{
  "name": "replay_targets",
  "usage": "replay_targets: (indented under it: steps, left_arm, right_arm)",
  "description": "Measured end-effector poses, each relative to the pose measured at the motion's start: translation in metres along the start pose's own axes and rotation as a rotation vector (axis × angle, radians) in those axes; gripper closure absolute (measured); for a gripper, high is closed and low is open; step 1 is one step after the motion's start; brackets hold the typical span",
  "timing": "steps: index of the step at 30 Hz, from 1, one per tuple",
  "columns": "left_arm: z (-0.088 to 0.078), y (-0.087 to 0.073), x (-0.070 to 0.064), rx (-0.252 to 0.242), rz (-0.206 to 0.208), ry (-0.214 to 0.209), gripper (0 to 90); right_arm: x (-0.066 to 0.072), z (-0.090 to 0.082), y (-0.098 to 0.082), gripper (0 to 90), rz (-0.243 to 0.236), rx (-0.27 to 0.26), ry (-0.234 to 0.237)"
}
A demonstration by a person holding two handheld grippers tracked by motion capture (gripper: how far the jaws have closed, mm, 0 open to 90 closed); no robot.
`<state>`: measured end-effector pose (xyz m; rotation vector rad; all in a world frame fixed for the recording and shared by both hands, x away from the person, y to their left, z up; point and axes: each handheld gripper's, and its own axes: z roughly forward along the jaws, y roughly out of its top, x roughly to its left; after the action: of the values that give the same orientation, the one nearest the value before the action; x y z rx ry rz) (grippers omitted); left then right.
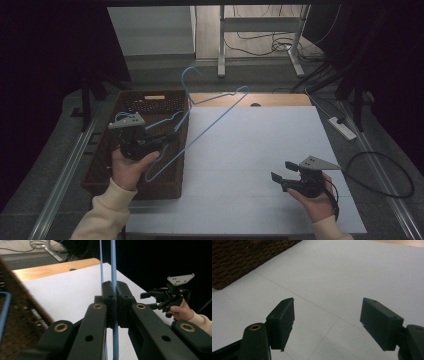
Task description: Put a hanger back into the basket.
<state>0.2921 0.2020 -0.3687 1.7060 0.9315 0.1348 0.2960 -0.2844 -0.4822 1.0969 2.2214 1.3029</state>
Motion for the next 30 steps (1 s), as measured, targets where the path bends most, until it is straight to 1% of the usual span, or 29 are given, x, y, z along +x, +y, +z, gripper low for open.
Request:
replay_targets:
  steps: [2,6,8,9,11,12,13,14,15,16,19,20,21,24,26,27,28,30]
  left_arm:
    - [-0.006,0.000,0.007,-0.007,-0.012,0.008,86.4]
    - [-0.015,-0.001,0.017,-0.022,-0.030,0.014,86.4]
    - [-0.020,-0.001,0.021,-0.030,-0.038,0.023,86.4]
    - [-0.025,-0.002,0.026,-0.036,-0.043,0.033,86.4]
    - [-0.029,-0.002,0.032,-0.040,-0.052,0.045,86.4]
    - [-0.029,-0.002,0.032,-0.040,-0.052,0.045,86.4]
    - [-0.031,-0.003,0.036,-0.042,-0.058,0.050,86.4]
    - [-0.033,-0.003,0.039,-0.043,-0.064,0.054,86.4]
    - [-0.037,-0.004,0.047,-0.042,-0.072,0.064,86.4]
    - [-0.037,-0.004,0.047,-0.042,-0.072,0.064,86.4]
    - [-0.044,-0.006,0.059,-0.039,-0.097,0.078,86.4]
    - [-0.048,-0.007,0.068,-0.037,-0.116,0.094,86.4]
    - [-0.048,-0.007,0.068,-0.037,-0.116,0.094,86.4]
    - [-0.053,-0.010,0.079,-0.035,-0.144,0.112,86.4]
    - [-0.057,-0.013,0.085,-0.032,-0.150,0.127,86.4]
    - [-0.060,-0.015,0.090,-0.029,-0.155,0.141,86.4]
    - [-0.060,-0.015,0.090,-0.029,-0.155,0.141,86.4]
    - [-0.064,-0.017,0.095,-0.026,-0.156,0.150,86.4]
  right_arm:
    - [-0.001,0.000,0.000,28.3,-0.004,0.003,-0.001]
    - [-0.001,0.002,-0.001,28.0,-0.009,0.008,-0.002]
    - [-0.001,0.003,-0.001,27.8,-0.011,0.014,-0.003]
    - [-0.001,0.003,-0.002,27.8,-0.011,0.019,-0.005]
    - [-0.001,0.003,-0.002,27.8,-0.012,0.017,-0.007]
    - [-0.001,0.003,-0.002,27.8,-0.012,0.017,-0.007]
    - [-0.002,0.003,-0.002,27.8,-0.013,0.014,-0.010]
    - [-0.002,0.003,-0.002,27.8,-0.010,0.013,-0.011]
    - [-0.003,0.003,-0.002,27.8,-0.010,0.013,-0.014]
    - [-0.003,0.003,-0.002,27.8,-0.010,0.013,-0.014]
    - [-0.003,0.003,-0.002,27.8,-0.010,0.017,-0.018]
    - [-0.003,0.003,-0.002,27.8,-0.011,0.018,-0.019]
    - [-0.003,0.003,-0.002,27.8,-0.011,0.018,-0.019]
    - [-0.003,0.003,-0.002,27.8,-0.010,0.020,-0.021]
    - [-0.004,0.003,-0.002,27.8,-0.011,0.022,-0.022]
    - [-0.004,0.004,-0.002,27.8,-0.011,0.023,-0.023]
    - [-0.004,0.004,-0.002,27.8,-0.011,0.023,-0.023]
    - [-0.004,0.004,-0.002,27.8,-0.012,0.024,-0.025]
